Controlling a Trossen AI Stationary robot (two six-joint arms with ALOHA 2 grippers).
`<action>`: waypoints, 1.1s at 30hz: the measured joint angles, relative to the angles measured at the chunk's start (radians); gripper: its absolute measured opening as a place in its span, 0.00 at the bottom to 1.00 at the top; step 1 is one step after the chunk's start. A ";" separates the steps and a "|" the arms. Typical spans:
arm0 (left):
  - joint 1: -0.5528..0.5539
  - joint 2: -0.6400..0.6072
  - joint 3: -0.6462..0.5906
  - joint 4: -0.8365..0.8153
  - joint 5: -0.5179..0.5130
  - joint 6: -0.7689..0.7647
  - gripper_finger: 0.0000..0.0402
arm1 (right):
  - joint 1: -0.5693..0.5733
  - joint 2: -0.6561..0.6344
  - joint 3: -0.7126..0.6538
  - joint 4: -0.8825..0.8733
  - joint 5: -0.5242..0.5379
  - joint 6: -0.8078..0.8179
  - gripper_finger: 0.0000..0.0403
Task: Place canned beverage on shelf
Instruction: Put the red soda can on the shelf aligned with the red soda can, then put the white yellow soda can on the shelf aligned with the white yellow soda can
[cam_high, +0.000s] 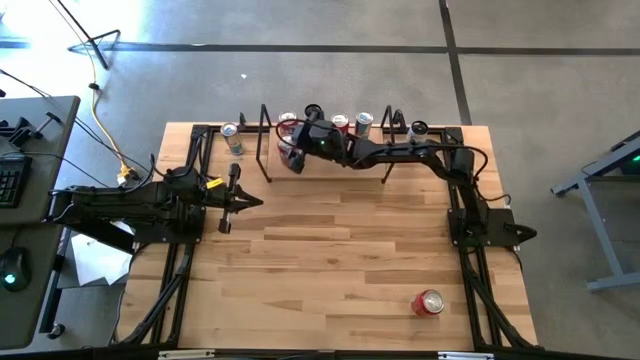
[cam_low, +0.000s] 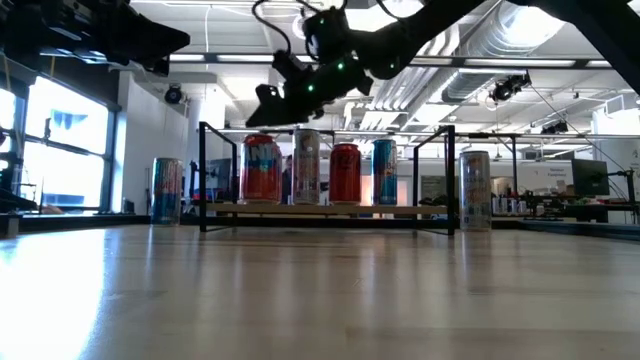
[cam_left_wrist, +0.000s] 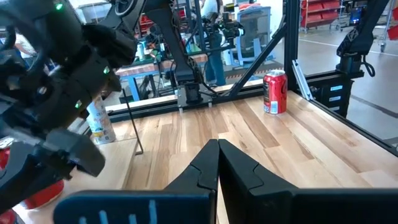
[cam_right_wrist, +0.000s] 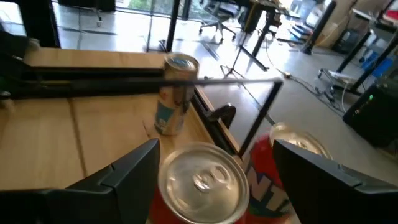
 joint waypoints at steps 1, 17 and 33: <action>0.000 0.000 0.000 0.000 0.000 0.000 0.00 | 0.006 -0.009 0.000 -0.001 -0.001 -0.009 0.73; 0.001 0.014 0.000 0.002 0.000 0.001 0.00 | 0.202 -0.344 0.000 -0.632 0.193 -0.071 0.29; 0.001 0.048 0.000 0.017 0.000 0.001 0.00 | 0.417 -0.542 -0.593 -0.313 0.439 0.087 0.00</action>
